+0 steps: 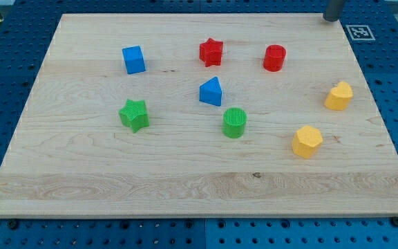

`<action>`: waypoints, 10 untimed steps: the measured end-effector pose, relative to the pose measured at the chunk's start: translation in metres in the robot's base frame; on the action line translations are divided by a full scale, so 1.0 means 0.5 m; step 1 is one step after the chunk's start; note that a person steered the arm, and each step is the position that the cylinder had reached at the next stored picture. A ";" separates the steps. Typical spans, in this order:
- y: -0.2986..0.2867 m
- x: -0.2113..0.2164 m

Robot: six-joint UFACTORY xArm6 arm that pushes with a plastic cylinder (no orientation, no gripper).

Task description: Keep your arm in between red blocks

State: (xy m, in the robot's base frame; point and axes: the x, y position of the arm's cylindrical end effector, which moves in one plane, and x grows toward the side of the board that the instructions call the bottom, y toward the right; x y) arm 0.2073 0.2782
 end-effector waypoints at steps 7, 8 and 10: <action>-0.225 0.098; -0.312 0.103; -0.376 0.111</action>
State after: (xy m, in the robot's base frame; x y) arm 0.2630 0.0902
